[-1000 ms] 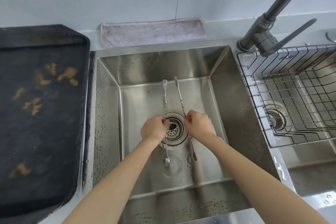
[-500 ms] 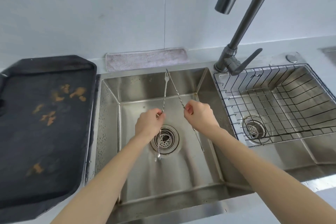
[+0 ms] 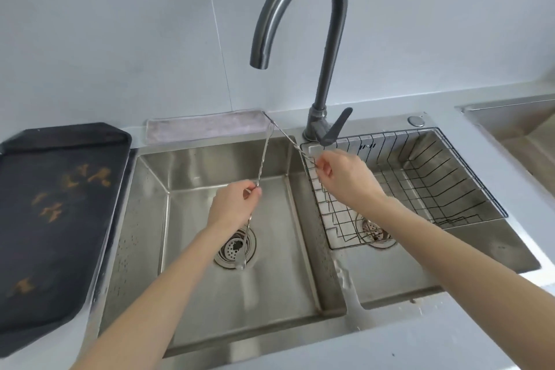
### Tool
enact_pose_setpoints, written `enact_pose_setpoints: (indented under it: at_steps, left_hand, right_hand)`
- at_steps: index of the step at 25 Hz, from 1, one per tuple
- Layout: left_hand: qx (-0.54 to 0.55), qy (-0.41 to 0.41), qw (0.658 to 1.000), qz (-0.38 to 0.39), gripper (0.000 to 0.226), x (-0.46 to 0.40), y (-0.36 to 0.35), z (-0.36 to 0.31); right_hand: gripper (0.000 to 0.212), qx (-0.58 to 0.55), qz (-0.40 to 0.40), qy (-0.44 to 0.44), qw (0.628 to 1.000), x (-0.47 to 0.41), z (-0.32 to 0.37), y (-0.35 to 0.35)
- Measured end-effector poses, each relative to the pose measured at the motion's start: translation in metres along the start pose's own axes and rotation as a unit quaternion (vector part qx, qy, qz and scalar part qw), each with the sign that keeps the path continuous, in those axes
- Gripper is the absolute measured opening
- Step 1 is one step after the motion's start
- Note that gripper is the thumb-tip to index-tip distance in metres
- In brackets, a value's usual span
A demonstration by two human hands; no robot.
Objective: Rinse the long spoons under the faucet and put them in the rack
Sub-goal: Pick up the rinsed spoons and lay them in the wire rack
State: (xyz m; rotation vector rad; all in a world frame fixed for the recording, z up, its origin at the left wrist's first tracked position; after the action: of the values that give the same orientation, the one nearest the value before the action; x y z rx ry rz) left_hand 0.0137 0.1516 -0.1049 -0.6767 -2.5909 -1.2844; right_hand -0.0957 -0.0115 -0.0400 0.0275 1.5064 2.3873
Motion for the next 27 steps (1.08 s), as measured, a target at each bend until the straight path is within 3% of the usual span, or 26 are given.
enact_pose_setpoints:
  at_steps: [5,15,27]
  left_hand:
    - [-0.034,-0.034,0.998,-0.028,0.020,0.015,-0.014,-0.032]
    - [-0.081,-0.059,0.995,-0.004,0.023,0.021,-0.043,-0.077]
    - [-0.063,-0.005,0.997,-0.034,0.021,0.003,-0.056,-0.075]
  right_hand:
    - [0.017,0.037,0.014,0.004,0.999,0.018,-0.043,0.029]
    - [0.018,0.107,0.072,-0.037,0.991,0.050,-0.132,0.061]
    - [0.022,0.198,0.181,-0.011,0.963,0.045,-0.197,0.025]
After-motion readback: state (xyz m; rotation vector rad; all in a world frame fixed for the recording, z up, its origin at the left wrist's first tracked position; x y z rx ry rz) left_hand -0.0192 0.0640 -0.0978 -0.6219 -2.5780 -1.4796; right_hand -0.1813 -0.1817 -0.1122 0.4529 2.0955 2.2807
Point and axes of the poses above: each hand's wrist, its own x-axis away from the middle knuckle, its own y-axis out of the back of the hand, z = x × y, the point moved 6 cm from there along -x, towards the middle knuckle, and after that the axes turned 15 degrees about y, right-handed, at the moved point
